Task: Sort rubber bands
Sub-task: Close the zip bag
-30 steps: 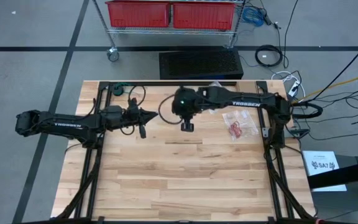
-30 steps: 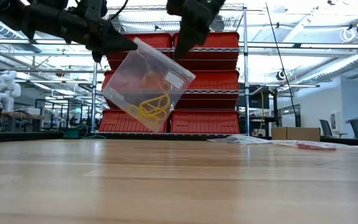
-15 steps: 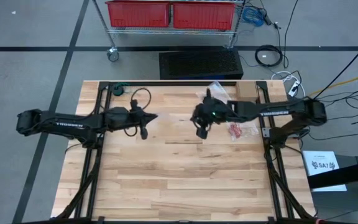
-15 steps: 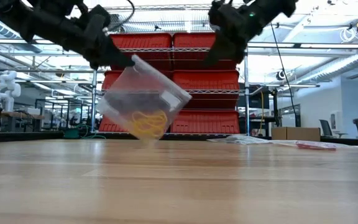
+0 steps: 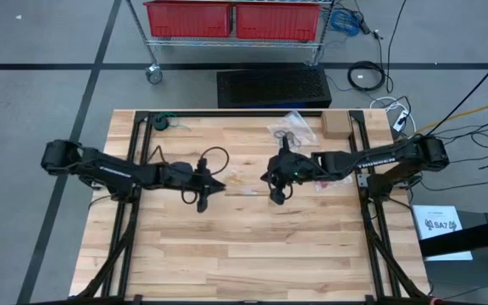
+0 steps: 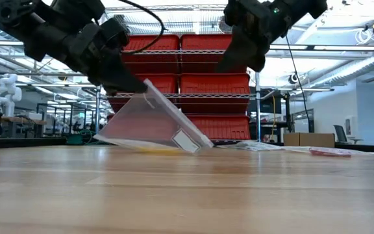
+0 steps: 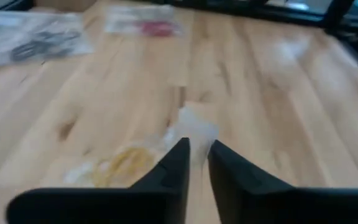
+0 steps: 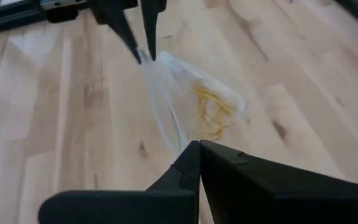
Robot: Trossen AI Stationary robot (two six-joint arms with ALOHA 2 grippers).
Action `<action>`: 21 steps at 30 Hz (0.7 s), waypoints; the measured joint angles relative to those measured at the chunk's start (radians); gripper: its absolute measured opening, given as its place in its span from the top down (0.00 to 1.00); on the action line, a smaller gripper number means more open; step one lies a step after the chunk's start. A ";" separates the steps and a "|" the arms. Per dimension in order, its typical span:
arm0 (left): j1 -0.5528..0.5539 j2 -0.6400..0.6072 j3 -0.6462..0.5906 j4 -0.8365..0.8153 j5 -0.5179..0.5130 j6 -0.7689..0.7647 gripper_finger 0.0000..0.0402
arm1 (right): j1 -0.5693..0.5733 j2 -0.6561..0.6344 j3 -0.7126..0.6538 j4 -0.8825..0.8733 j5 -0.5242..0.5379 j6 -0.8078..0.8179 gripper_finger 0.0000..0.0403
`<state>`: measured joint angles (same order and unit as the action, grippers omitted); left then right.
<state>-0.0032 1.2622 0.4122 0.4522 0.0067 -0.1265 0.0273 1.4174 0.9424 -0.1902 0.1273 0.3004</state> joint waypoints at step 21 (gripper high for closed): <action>0.053 0.057 0.004 0.065 -0.078 -0.043 0.71 | 0.025 0.196 -0.001 -0.007 -0.006 0.155 0.82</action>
<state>0.0495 1.3191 0.4164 0.5167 -0.0715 -0.1699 0.0525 1.6136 0.9417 -0.1968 0.1216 0.4553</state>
